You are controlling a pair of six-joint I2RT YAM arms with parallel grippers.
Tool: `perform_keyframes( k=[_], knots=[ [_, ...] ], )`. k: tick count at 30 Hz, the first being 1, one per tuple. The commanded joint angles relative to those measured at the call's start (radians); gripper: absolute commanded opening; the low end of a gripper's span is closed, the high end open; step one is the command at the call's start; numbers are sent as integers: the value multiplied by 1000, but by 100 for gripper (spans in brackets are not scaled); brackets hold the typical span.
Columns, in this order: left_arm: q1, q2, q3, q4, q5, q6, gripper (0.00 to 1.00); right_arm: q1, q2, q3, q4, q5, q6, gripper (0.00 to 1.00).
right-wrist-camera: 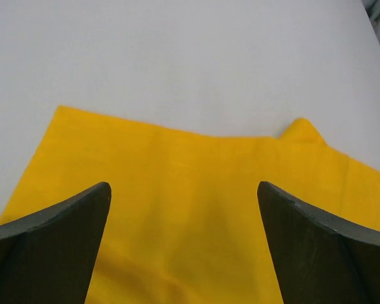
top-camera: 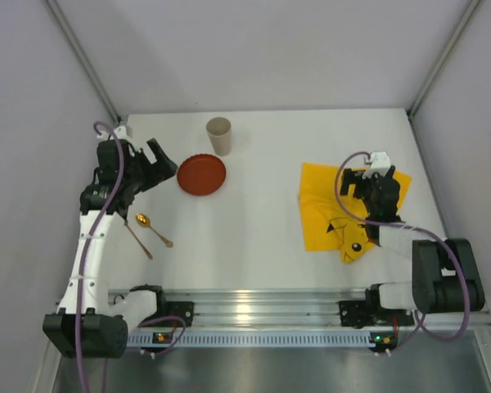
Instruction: Set the dinner table for one person
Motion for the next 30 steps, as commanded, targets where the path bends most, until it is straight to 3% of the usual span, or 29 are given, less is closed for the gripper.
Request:
perform_keyframes(
  k=[1,3,6,7,9,10,11,12,13,15,17,23,30],
  knots=[
    [-2,-15,109,-114,-45,-29,98,54,-101,326,-416,-11,26,100],
    [-29,-4,158,-157,-90,-38,99,91,-119,445,-507,-69,25,100],
    [-39,-10,265,-257,-333,-137,98,357,-158,746,-735,64,-145,100],
    [-39,-27,247,-237,-338,-150,98,394,-158,796,-784,101,-130,100],
    [-39,-63,162,-219,-331,-228,98,405,-133,888,-975,220,106,100],
    [-39,-66,26,-160,-198,-280,96,392,-100,878,-1125,281,448,100],
    [-39,-66,-51,-48,-3,-235,81,349,-75,866,-1159,28,459,94],
    [-45,-46,-113,20,134,-229,93,312,-45,856,-1182,-93,470,89],
    [-74,-31,-167,49,163,-270,98,304,3,882,-1347,-98,532,89],
    [-298,23,-150,34,-84,-261,98,339,-24,799,-1404,-13,554,91],
    [-470,96,-106,14,-182,-250,98,342,-156,714,-1398,33,571,98],
    [-776,445,-23,154,-137,-321,98,330,-420,594,-1599,87,569,100],
    [-916,837,266,251,14,-311,98,329,-572,652,-1824,165,596,100]
  ],
)
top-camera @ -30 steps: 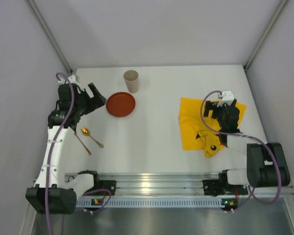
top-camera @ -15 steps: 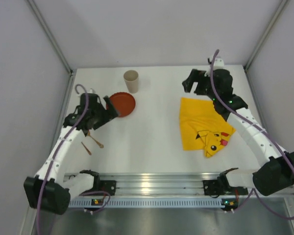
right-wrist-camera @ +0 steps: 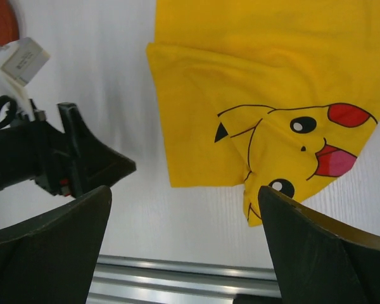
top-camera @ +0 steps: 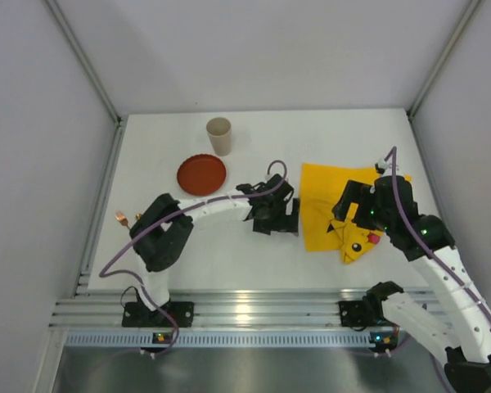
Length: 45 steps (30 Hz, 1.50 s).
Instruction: Set the dinner table for one person
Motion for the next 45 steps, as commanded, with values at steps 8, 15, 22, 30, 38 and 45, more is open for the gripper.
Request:
perform_keyframes(
  k=[8,15,22,30,38,45],
  knots=[
    [-116,307,323,71,94,-85,96,-5,-104,168,-331,144,26,100],
    [-133,413,341,134,160,-158,66,-5,-155,174,-405,187,15,100],
    [-143,451,403,79,133,-145,0,-3,-121,189,-388,181,-9,100],
    [13,127,253,-94,-37,-128,0,-5,-67,93,-289,122,17,100],
    [174,-188,140,-287,-332,-101,0,-5,106,-36,-117,-36,97,100],
    [187,-289,-57,-332,-266,-194,0,-5,310,-102,29,-165,126,99]
  ],
)
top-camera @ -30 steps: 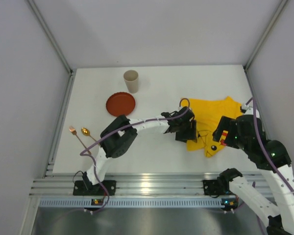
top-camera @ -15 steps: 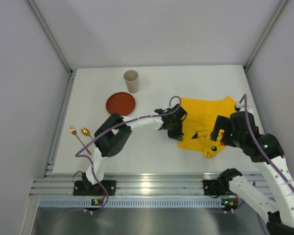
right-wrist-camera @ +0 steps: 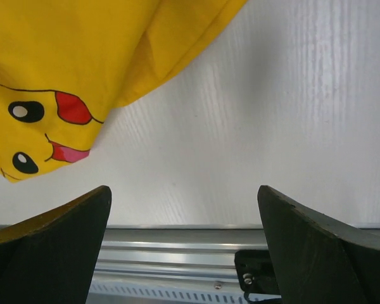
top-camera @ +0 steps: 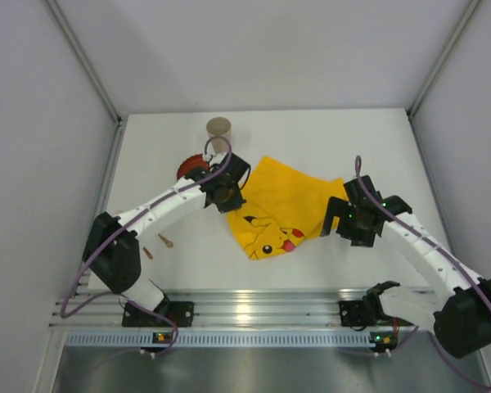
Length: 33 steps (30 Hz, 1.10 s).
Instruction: Set the dinner table for one person
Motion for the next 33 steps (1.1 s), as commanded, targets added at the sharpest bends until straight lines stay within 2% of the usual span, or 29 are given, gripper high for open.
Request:
perform_keyframes(
  k=[1,6,9,10,11,13,14,19,25,28,33],
  knots=[
    [-5,-34,-100,-55,37,-42,0,-3,78,-13,124,-98,29,99],
    [-5,29,-21,-109,43,-27,0,-5,179,-107,275,-141,94,97],
    [-6,55,35,-141,43,-17,0,-5,202,-147,371,-132,138,92],
    [-8,55,41,-144,43,-16,0,-5,207,-156,389,-113,146,88],
    [-8,55,47,-150,42,-13,0,-6,211,-171,424,-103,161,75],
    [-9,52,50,-159,40,-10,0,-12,225,-185,452,-80,178,65],
    [-9,52,48,-166,40,-7,0,-15,230,-200,475,-71,196,57],
    [-9,37,29,-193,35,-8,0,-23,259,-243,555,-28,253,59],
    [-11,26,29,-222,26,-5,0,-69,306,-222,567,107,259,60],
    [-11,29,35,-233,26,0,0,-91,365,-203,560,130,264,58],
    [-12,46,58,-262,20,9,0,-101,397,-188,572,156,275,48]
  ],
)
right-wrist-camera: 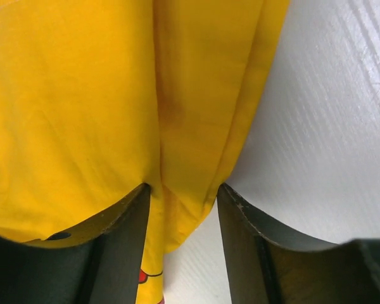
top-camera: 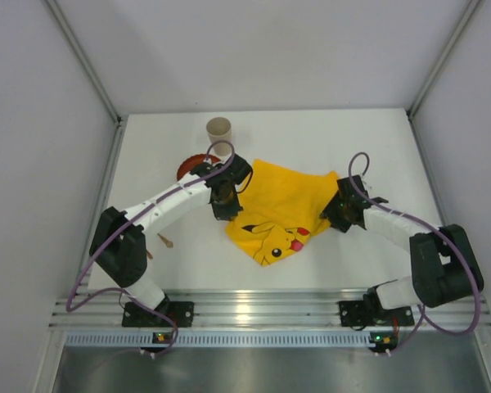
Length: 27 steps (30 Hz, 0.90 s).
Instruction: Set the dinner table for one person
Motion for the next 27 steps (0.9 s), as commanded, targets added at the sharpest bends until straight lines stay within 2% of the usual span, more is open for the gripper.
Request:
perform_keyframes(
  k=[1,4,10,13,16,22,27],
  knots=[
    [-5,-8,42,-48,-12,15,0,-21,62,-32,-37,119,2,44],
    [-5,6,56,-59,-13,21,0,-24,76,-3,-74,138,-6,34],
    [-4,32,73,-60,-13,27,0,-36,-8,-15,-128,178,-35,32],
    [-5,51,77,-56,-9,27,0,-48,-31,-14,-130,178,-52,37],
    [-7,69,94,-56,-1,27,0,-54,-47,-10,-119,172,-75,37],
    [-22,87,126,-62,-2,29,0,-54,-15,-18,-13,89,-103,55],
    [-30,75,111,-72,-13,23,0,-56,47,-20,42,44,-89,56]
  ],
)
